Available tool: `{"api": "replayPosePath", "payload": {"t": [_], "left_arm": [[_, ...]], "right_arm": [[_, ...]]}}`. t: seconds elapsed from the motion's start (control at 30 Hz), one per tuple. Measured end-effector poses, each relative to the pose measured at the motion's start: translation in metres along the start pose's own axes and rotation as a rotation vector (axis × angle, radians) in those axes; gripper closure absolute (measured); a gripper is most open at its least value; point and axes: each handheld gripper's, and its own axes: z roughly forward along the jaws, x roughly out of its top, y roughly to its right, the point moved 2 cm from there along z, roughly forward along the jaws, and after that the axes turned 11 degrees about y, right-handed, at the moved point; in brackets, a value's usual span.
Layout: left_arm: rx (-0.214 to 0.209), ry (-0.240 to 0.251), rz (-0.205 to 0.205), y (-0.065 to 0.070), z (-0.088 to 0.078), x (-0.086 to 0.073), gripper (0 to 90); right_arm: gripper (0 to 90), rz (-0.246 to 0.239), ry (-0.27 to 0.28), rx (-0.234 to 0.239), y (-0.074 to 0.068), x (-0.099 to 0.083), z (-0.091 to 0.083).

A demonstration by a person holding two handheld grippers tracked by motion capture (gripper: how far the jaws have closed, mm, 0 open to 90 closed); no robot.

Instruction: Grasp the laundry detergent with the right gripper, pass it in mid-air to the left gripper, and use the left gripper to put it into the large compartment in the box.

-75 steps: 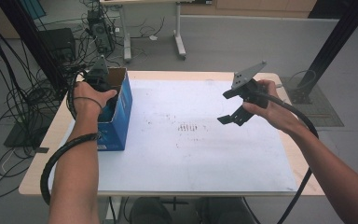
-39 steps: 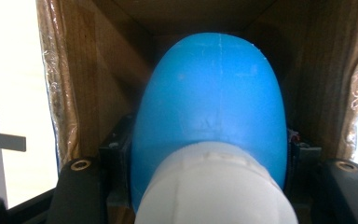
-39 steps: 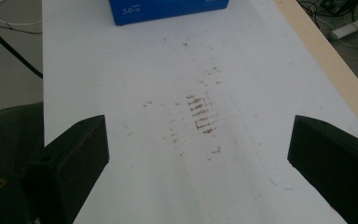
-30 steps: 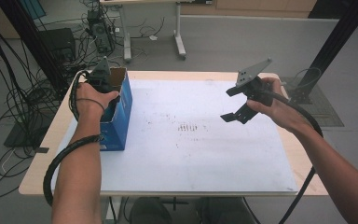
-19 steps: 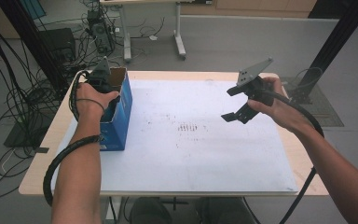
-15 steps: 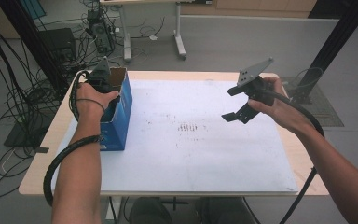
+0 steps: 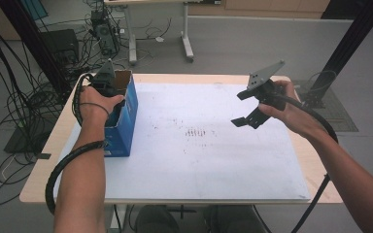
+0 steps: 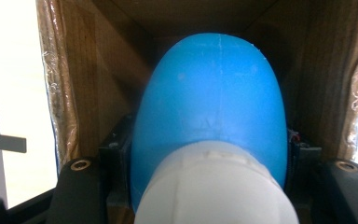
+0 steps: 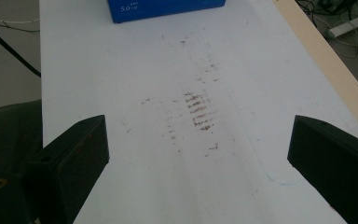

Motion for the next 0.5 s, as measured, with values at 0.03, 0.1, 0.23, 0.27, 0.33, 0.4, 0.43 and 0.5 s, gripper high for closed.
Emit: {"api": "replayPosePath", "payload": {"t": [0.03, 0.1, 0.23, 0.27, 0.33, 0.4, 0.43, 0.5], "left_arm": [[0.0, 0.0, 0.001, 0.0001, 0.0, -0.0001, 36.7], [0.0, 0.0, 0.001, 0.0001, 0.0, -0.0001, 36.6], [0.0, -0.002, 0.001, 0.0001, 0.0, 0.0001, 36.7], [0.0, -0.001, 0.001, 0.0001, 0.0, 0.0001, 36.7], [0.001, -0.001, 0.001, 0.0001, 0.0, 0.0, 36.7], [0.001, -0.002, 0.0, 0.0, 0.0, 0.0001, 36.7], [0.0, -0.002, 0.001, 0.0, 0.0, 0.0001, 36.6], [0.001, -0.001, 0.0, 0.0, 0.0001, 0.0001, 36.7]], "right_arm": [[5.4, -0.001, 0.0, 0.0, -0.0001, 0.0001, -0.0001], [5.4, -0.001, 0.002, -0.002, 0.0, 0.0002, -0.0005], [5.4, 0.0, 0.0, -0.002, -0.0004, -0.0009, -0.0007], [5.4, -0.002, -0.001, -0.001, -0.0005, -0.0012, -0.0007], [5.4, 0.0, 0.0, -0.002, -0.0005, -0.0015, -0.0009], [5.4, 0.0, -0.001, -0.003, -0.0004, -0.0015, -0.001], [5.4, -0.001, -0.001, -0.003, -0.0003, -0.0012, -0.0011], [5.4, -0.001, 0.0, -0.002, -0.0004, -0.0007, -0.0012]]}}
